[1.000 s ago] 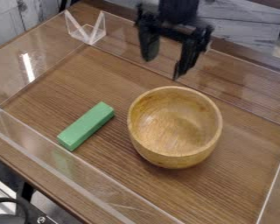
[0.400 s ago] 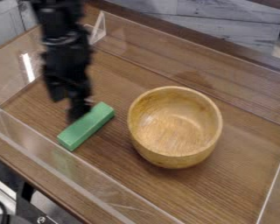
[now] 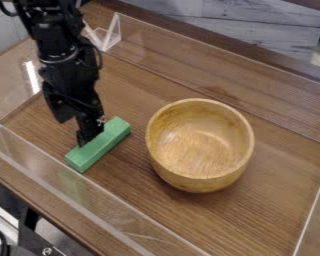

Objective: Put the green block in the brown bowl

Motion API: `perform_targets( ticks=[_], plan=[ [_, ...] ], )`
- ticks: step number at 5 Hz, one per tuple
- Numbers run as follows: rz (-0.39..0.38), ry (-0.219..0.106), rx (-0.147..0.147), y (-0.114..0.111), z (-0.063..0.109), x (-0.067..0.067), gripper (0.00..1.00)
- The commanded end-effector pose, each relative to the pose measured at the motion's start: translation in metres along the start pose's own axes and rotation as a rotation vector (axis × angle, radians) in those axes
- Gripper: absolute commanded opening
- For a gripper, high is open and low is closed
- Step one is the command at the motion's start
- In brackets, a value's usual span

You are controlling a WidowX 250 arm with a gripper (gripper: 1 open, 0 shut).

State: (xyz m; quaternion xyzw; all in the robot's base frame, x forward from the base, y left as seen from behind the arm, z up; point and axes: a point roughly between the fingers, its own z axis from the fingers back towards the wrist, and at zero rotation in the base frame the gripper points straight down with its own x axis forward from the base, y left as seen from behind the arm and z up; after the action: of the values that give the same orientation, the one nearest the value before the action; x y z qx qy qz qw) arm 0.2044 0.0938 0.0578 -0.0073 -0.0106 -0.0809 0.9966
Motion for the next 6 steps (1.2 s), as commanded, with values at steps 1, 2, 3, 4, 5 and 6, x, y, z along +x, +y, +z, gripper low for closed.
perform_targets(
  ticks=[1, 2, 3, 4, 5, 6],
  plan=[
    [-0.009, -0.034, 0.017, 0.001, 0.004, 0.013, 1.0],
    [-0.01, -0.034, 0.012, -0.002, 0.0, 0.018, 1.0],
    [-0.011, -0.034, 0.008, -0.003, -0.003, 0.024, 1.0],
    [-0.004, -0.034, 0.001, -0.005, -0.007, 0.029, 1.0],
    [0.006, -0.032, -0.007, -0.006, -0.009, 0.032, 1.0],
    [0.016, -0.03, -0.016, -0.007, -0.011, 0.035, 1.0]
  ],
)
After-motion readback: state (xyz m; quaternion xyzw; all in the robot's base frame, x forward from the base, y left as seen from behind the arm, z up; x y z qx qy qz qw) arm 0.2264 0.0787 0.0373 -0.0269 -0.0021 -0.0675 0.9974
